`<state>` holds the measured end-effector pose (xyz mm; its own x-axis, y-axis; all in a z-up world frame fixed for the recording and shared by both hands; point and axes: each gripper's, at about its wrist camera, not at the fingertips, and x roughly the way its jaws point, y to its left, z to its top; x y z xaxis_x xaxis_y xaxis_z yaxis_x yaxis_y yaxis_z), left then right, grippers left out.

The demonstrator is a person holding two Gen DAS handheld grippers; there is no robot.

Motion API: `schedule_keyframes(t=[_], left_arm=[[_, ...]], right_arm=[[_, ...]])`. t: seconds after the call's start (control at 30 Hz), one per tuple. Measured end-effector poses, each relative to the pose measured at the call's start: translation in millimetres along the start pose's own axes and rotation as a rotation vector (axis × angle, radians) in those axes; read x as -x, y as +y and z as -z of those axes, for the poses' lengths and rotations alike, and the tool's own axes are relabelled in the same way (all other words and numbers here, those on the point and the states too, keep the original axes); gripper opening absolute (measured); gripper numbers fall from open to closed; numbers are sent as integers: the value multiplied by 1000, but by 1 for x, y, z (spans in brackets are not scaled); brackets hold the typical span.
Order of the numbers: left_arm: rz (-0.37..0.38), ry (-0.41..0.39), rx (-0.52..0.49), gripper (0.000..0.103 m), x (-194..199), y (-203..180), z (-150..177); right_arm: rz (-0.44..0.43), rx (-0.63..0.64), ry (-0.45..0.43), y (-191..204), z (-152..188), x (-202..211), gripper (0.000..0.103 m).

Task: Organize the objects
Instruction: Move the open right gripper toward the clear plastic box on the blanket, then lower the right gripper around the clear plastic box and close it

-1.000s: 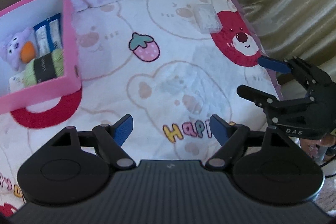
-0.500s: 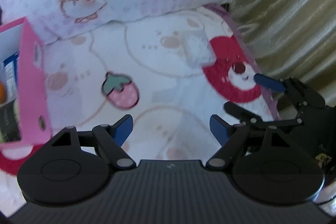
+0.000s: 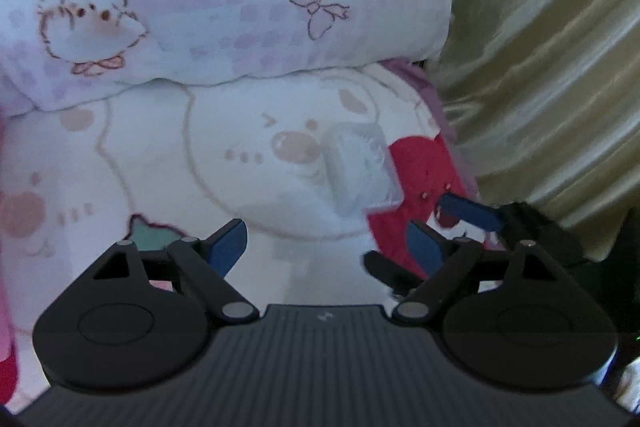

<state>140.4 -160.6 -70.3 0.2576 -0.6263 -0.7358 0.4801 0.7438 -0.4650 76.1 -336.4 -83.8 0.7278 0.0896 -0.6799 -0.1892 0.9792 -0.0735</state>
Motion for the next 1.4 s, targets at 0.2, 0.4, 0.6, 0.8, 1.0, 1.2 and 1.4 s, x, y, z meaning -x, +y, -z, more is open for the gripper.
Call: schedule_keyframes(t=[0.2, 0.4, 0.6, 0.8, 1.0, 1.2, 1.4], left_arm=[[75, -29, -85, 85, -29, -6, -4], [91, -59, -40, 84, -60, 3, -6], [75, -83, 1, 83, -81, 7, -7], [61, -125, -24, 73, -90, 8, -9], [93, -105, -9, 62, -103, 7, -13], [85, -96, 23, 48, -110, 7, -11], [144, -56, 76, 45, -116, 6, -9]], right_arm=[[210, -117, -151, 5, 19, -11, 91], [190, 31, -198, 21, 30, -21, 91], [273, 144, -147, 24, 36, -55, 91], [223, 56, -97, 4, 36, -63, 91], [88, -93, -76, -14, 34, -65, 91], [-13, -174, -67, -23, 35, -64, 77], [-38, -218, -43, -28, 35, -66, 70]])
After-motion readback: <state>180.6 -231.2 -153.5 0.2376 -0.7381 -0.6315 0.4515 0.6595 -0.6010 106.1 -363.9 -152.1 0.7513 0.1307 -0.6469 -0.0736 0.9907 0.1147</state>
